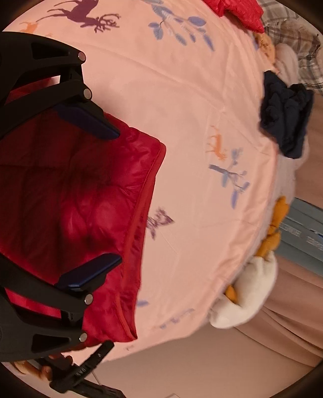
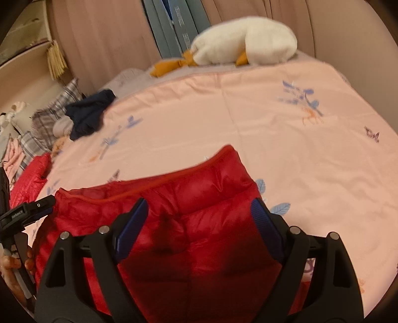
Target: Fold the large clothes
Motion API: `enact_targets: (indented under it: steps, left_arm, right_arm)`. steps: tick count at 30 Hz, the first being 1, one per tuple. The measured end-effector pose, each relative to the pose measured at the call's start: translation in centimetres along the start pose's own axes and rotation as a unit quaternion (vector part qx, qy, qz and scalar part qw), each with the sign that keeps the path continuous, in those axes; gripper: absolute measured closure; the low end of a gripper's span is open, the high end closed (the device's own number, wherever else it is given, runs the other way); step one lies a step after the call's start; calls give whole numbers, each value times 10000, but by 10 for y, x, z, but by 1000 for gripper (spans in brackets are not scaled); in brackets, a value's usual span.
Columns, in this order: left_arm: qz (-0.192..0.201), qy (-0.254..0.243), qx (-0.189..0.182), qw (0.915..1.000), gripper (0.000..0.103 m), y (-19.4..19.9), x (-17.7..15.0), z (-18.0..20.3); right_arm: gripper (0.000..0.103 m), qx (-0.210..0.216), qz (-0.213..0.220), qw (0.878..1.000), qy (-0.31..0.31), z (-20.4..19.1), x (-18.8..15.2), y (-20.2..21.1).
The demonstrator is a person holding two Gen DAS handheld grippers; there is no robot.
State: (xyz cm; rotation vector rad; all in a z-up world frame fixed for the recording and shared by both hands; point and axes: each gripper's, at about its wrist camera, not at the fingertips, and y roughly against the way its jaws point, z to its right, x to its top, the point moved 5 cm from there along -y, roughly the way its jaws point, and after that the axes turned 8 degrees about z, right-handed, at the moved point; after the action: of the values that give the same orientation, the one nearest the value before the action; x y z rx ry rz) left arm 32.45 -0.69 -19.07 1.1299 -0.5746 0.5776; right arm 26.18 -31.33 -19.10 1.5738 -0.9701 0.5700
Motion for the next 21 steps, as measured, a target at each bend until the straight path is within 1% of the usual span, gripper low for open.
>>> enact_targets:
  steps: [3, 6, 9, 14, 16, 17, 21]
  left_arm:
    - [-281, 30, 65, 9996, 10, -18, -9, -6]
    - [-377, 99, 63, 9992, 10, -26, -14, -10]
    - [-387, 61, 110, 9992, 10, -29, -15, -9]
    - [-278, -5, 182, 9994, 9, -26, -14, -7]
    - [-132, -1, 274, 9995, 10, -20, -13, -7]
    - [5, -40, 351, 9994, 10, -12, -12, -6]
    - [341, -248, 339, 9985, 10, 19, -12, 3]
  right_arm:
    - [17, -21, -343, 9994, -94, 4, -11, -18]
    - [17, 112, -616, 9975, -329, 11, -22, -33]
    - [16, 223, -658, 9962, -533, 15, -28, -38]
    - [16, 215, -582, 9965, -552, 13, -29, -34]
    - [16, 140, -411, 9975, -550, 13, -25, -24]
    - [16, 126, -302, 9979, -554, 13, -22, -18]
    - [16, 371, 180, 9983, -410, -1, -15, 25]
